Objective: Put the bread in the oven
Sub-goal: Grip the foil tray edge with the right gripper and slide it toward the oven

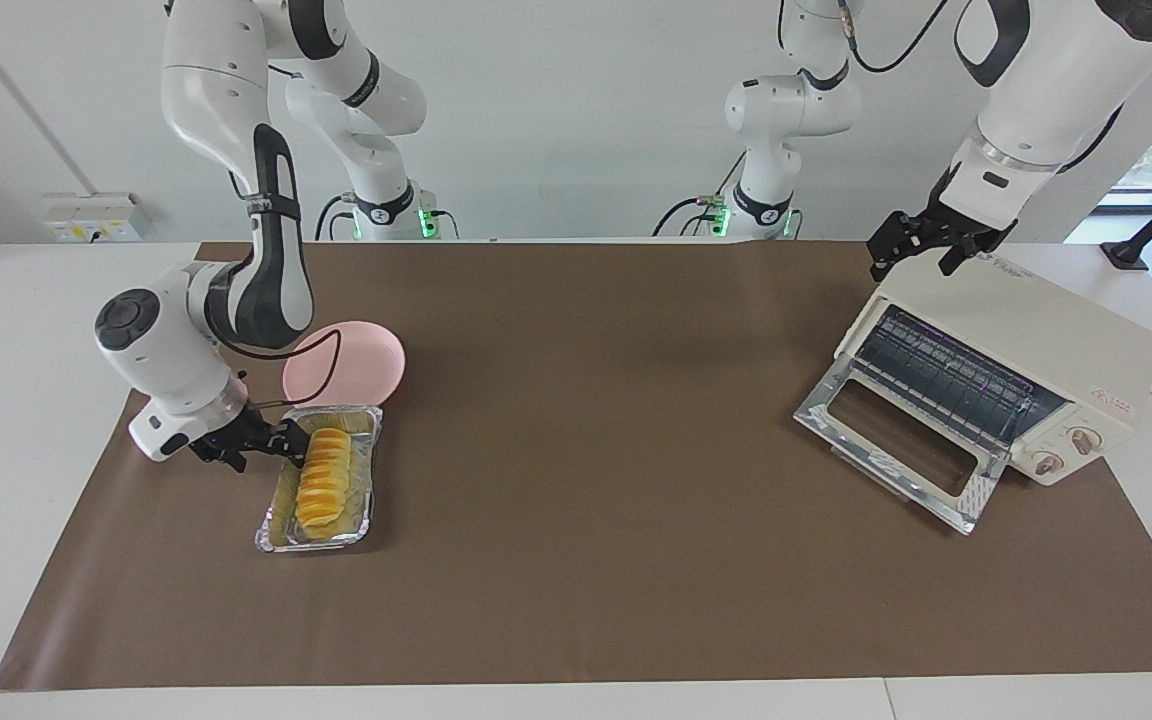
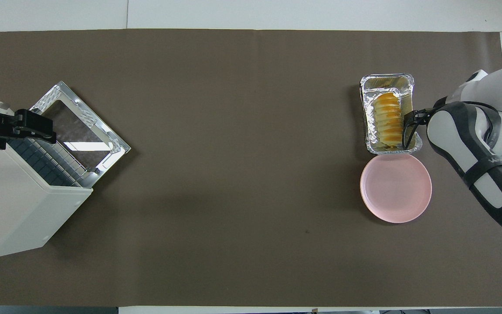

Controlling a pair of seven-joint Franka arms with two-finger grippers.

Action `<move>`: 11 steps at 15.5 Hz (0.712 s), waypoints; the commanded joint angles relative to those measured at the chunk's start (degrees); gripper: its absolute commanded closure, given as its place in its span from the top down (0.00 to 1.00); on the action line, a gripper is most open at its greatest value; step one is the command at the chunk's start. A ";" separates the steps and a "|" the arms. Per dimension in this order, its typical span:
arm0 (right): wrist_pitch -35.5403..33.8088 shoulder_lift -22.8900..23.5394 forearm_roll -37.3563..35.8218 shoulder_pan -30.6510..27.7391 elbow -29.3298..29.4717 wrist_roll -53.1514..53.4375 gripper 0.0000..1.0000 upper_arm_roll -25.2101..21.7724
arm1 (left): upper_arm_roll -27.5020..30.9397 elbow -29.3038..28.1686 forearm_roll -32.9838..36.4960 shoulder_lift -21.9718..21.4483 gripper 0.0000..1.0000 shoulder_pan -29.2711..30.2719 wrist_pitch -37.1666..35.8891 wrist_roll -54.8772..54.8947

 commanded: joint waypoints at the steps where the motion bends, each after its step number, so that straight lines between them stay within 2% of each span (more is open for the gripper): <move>1: 1.31 -1.00 0.51 -0.59 -1.40 -1.65 0.11 0.53 | -0.13 -0.97 0.18 -1.14 1.00 0.38 -0.13 0.34; 2: 1.31 -1.00 0.51 -0.42 -1.22 -1.74 0.00 0.45 | -0.13 -0.97 0.18 -1.14 1.00 0.38 -0.04 0.34; 11: -0.18 -1.00 0.51 0.28 2.64 -2.00 0.00 1.06 | -0.13 -0.97 0.18 -1.14 1.00 0.38 -0.04 0.34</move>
